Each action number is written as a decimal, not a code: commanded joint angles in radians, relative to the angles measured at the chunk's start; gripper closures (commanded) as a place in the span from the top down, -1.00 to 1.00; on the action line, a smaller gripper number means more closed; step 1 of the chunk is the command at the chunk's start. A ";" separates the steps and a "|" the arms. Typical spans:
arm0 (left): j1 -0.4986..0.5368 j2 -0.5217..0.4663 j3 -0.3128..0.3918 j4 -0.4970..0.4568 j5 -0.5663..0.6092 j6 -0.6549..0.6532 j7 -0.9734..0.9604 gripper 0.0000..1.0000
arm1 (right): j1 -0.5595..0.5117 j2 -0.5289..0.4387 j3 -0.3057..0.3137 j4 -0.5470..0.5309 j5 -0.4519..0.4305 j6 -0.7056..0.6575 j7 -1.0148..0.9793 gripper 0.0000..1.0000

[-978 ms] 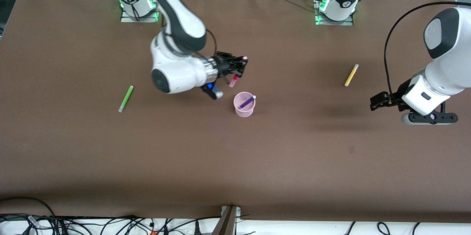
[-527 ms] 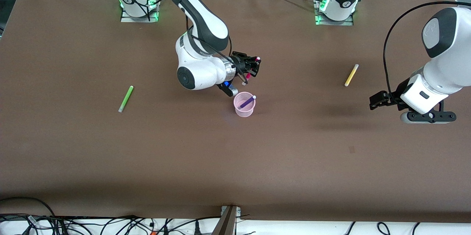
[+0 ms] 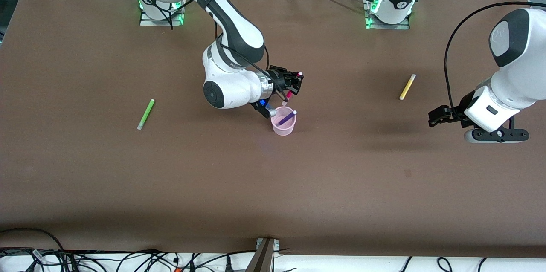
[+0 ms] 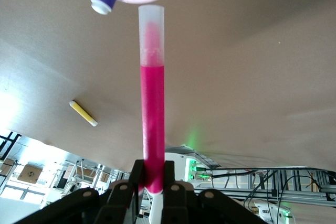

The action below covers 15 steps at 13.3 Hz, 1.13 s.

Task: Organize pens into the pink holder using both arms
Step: 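Carry the pink highlighter over the cup and drop it in with the right gripper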

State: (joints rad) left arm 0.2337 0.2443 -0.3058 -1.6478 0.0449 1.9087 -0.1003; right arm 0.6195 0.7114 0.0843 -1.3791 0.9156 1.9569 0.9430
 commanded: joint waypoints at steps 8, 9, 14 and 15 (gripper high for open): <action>0.013 -0.025 -0.003 -0.029 -0.023 0.015 0.024 1.00 | -0.011 0.099 -0.015 0.077 -0.020 -0.010 -0.093 -0.97; 0.013 -0.023 -0.003 -0.029 -0.023 0.015 0.024 1.00 | -0.012 0.108 -0.015 0.077 -0.024 -0.010 -0.101 -0.96; 0.013 -0.016 -0.003 -0.029 -0.023 0.015 0.020 1.00 | -0.012 0.123 -0.029 0.080 -0.026 0.043 -0.141 -0.75; 0.013 -0.011 -0.003 -0.029 -0.023 0.015 0.020 1.00 | -0.012 0.125 -0.031 0.084 -0.026 0.043 -0.153 -0.68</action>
State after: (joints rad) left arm 0.2355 0.2447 -0.3046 -1.6547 0.0449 1.9092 -0.1003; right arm 0.6130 0.8132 0.0524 -1.3336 0.9071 1.9992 0.8105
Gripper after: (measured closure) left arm 0.000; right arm 0.819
